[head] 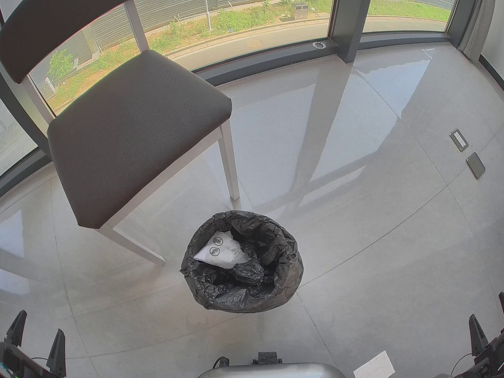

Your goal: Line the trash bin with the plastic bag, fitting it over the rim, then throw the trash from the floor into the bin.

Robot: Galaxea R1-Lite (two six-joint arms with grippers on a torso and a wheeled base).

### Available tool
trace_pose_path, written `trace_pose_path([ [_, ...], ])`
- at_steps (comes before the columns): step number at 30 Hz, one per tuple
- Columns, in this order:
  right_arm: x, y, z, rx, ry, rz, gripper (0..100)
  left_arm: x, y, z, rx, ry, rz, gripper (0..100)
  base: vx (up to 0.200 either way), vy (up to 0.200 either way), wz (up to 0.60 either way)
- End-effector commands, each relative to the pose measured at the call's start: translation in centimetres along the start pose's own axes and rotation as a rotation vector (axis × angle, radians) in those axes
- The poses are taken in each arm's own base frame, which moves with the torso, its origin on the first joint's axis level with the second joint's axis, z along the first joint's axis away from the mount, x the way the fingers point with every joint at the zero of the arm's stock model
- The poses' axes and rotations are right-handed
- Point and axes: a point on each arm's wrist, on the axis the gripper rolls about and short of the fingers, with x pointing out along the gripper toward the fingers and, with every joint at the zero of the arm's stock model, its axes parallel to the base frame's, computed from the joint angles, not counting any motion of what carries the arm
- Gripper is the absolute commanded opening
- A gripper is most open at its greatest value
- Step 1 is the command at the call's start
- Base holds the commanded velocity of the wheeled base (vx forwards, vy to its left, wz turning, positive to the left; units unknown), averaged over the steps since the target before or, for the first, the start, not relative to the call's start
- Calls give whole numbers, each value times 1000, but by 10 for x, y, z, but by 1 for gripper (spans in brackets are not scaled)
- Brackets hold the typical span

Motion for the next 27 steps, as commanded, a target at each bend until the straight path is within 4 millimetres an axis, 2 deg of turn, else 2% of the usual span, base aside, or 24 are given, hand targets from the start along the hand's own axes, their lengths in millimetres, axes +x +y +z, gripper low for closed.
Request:
trace_pose_path([
  [1, 0, 0, -5, 0, 1, 0, 100, 1, 0, -6, -7, 9, 5, 100, 0, 0, 0],
  [27, 0, 0, -5, 0, 1, 0, 100, 1, 1, -6, -16, 7, 30, 100, 0, 0, 0],
])
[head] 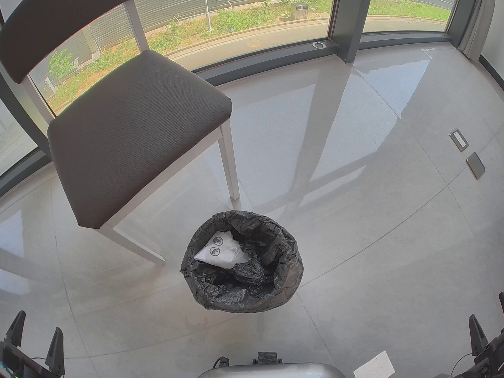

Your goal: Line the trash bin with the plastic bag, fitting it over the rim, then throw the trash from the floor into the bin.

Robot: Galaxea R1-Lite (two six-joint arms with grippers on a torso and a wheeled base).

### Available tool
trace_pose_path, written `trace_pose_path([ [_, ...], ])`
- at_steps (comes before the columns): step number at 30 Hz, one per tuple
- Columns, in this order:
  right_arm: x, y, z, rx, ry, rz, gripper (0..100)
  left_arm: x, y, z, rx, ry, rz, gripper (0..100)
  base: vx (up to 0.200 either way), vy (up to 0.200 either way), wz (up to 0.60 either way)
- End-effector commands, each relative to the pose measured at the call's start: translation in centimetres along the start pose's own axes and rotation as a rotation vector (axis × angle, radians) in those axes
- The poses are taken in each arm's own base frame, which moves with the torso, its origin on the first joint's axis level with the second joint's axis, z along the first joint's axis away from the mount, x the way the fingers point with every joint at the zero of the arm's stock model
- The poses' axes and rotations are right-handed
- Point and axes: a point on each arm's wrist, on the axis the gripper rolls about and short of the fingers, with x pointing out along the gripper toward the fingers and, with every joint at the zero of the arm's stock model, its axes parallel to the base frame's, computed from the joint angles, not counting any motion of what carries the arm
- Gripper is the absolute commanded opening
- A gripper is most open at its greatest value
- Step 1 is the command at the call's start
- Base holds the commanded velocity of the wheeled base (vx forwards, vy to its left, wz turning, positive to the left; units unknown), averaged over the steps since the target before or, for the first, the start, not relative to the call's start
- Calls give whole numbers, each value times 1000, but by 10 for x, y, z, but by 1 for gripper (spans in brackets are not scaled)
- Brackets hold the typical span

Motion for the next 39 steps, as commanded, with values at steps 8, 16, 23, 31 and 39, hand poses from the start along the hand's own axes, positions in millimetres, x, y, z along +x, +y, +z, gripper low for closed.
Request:
trace_pose_path([
  [8, 0, 0, -5, 0, 0, 1, 100, 0, 0, -5, -1, 3, 0, 100, 0, 0, 0],
  [16, 0, 0, -5, 0, 0, 1, 100, 0, 0, -5, -1, 3, 0, 100, 0, 0, 0],
  [23, 0, 0, -5, 0, 2, 1, 100, 0, 0, -5, -1, 3, 0, 100, 0, 0, 0],
  [31, 0, 0, -5, 0, 0, 1, 100, 0, 0, -5, -1, 3, 0, 100, 0, 0, 0],
  [39, 0, 0, -5, 3, 2, -15, 100, 0, 0, -5, -1, 3, 0, 100, 0, 0, 0],
])
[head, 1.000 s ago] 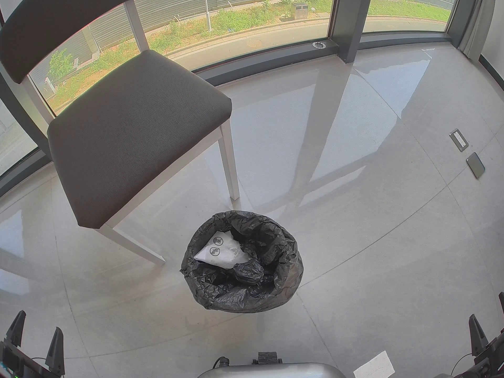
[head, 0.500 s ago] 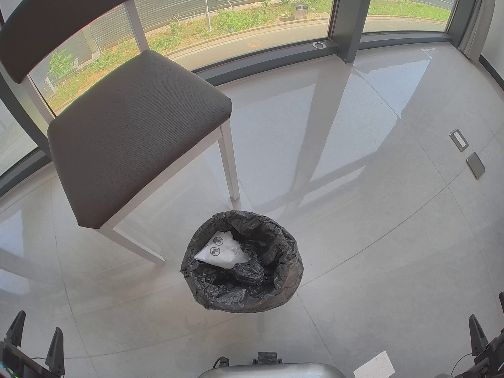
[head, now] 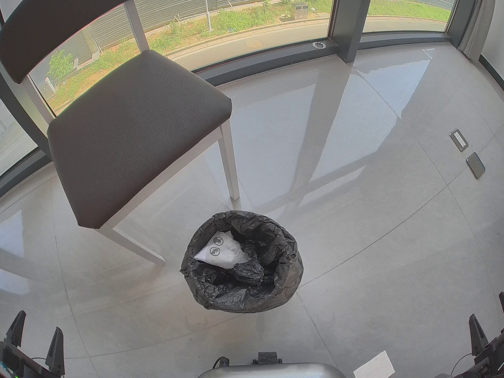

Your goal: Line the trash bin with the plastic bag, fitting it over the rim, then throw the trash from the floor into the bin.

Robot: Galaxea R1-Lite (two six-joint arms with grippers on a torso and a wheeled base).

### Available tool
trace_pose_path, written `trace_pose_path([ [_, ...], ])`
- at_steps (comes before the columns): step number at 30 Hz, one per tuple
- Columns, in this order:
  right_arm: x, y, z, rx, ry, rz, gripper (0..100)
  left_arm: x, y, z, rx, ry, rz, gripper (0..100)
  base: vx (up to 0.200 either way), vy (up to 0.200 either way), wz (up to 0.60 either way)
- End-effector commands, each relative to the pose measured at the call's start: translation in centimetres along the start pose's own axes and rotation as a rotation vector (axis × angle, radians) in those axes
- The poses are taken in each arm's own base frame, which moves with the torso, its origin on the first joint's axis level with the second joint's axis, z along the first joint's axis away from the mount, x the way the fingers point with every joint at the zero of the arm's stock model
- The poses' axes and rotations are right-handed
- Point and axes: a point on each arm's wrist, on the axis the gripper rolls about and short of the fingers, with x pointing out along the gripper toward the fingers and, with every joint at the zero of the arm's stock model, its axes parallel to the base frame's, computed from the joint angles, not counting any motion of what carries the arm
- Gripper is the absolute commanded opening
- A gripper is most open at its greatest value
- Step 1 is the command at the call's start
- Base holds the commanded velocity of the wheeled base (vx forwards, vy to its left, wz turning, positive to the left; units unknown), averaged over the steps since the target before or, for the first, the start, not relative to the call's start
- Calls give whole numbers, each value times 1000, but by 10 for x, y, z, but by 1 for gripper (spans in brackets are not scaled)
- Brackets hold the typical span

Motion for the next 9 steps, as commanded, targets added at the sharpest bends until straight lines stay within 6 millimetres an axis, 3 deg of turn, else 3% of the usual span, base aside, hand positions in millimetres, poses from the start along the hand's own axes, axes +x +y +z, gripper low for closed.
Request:
trace_pose_path([
  [1, 0, 0, -5, 10, 1, -19, 100, 0, 0, -5, -1, 3, 0, 100, 0, 0, 0],
  [9, 0, 0, -5, 7, 1, -19, 100, 0, 0, -5, -1, 3, 0, 100, 0, 0, 0],
])
